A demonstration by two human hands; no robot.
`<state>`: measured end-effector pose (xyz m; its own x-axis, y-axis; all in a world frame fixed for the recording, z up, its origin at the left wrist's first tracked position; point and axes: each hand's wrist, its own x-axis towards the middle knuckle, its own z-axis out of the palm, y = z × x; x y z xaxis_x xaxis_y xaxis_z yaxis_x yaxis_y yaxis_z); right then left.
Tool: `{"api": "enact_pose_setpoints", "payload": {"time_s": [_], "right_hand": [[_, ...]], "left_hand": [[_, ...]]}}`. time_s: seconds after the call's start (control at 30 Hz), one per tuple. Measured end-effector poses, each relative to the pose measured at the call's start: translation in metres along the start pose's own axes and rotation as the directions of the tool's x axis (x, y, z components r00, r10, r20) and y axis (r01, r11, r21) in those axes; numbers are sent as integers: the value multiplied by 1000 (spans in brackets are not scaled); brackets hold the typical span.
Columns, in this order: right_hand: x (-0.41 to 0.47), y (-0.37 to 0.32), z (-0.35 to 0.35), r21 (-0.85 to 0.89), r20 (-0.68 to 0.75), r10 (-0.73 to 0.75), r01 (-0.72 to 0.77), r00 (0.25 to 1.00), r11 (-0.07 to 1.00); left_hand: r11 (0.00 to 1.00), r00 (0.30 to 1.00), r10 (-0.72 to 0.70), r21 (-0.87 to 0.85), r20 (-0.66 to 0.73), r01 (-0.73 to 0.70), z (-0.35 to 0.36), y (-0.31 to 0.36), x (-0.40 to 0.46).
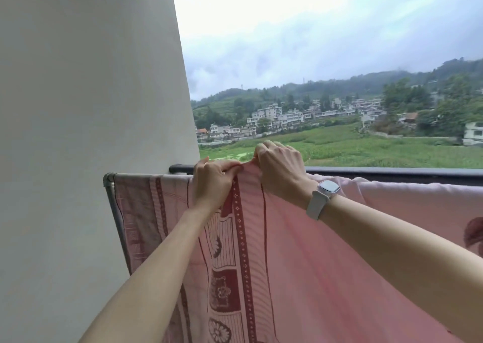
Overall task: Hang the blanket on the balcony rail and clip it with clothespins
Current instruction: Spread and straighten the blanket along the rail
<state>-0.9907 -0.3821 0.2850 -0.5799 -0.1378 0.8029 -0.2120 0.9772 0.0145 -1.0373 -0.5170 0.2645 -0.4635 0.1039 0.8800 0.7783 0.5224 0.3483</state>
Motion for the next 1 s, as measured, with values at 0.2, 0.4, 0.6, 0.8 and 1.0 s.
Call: {"api": "enact_pose_setpoints", "payload": {"time_s": [0.2, 0.4, 0.6, 0.8, 1.0], "right_hand": [[21, -23, 19, 28, 226, 57, -65, 973, 998], [35, -51, 51, 29, 239, 31, -39, 970, 999], [56, -100, 89, -52, 179, 69, -61, 981, 997], [95, -129, 105, 8, 47, 167, -167, 985, 986], [91, -169, 158, -47, 193, 87, -79, 977, 996]], "left_hand": [[998, 992, -52, -20, 119, 54, -17, -60, -2], [995, 976, -73, 76, 204, 58, -46, -130, 8], [975, 969, -90, -179, 231, 133, -63, -171, 23], [991, 993, -17, -129, 120, 33, -85, -216, 52], [979, 952, -21, 201, 305, -43, -114, -305, 41]]}}
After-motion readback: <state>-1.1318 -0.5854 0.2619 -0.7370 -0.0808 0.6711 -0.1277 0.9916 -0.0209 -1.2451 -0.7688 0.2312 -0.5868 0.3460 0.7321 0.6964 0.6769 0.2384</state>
